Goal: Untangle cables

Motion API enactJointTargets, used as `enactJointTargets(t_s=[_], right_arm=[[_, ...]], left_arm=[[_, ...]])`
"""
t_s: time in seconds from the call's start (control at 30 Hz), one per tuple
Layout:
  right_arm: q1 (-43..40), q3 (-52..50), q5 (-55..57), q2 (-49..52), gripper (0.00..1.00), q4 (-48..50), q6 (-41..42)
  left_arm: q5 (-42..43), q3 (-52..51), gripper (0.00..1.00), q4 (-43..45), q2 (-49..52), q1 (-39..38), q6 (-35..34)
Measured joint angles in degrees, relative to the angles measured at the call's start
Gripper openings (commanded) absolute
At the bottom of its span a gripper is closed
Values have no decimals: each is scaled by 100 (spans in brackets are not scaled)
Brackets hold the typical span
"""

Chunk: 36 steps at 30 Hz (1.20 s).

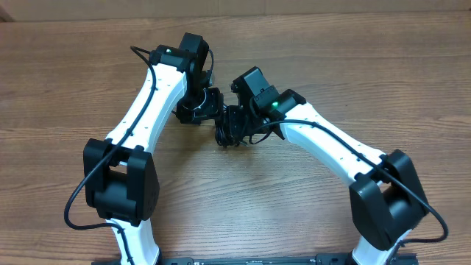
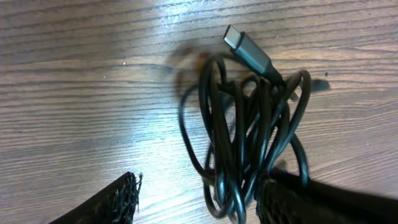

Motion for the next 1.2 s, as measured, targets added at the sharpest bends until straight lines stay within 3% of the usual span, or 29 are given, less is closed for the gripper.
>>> enactJointTargets(t_s=[0.33, 0.5, 0.93, 1.2], right_arm=[[-7, 0, -72, -275, 4, -79, 0], [-9, 0, -188, -286, 4, -74, -2], [-4, 0, -328, -1204, 4, -81, 2], [-4, 0, -323, -1480, 4, -122, 2]], left_arm=[[203, -4, 65, 44, 0, -17, 437], [223, -28, 57, 149, 0, -24, 446], [-46, -39, 47, 304, 107, -52, 66], [-367, -44, 47, 302, 111, -55, -225]])
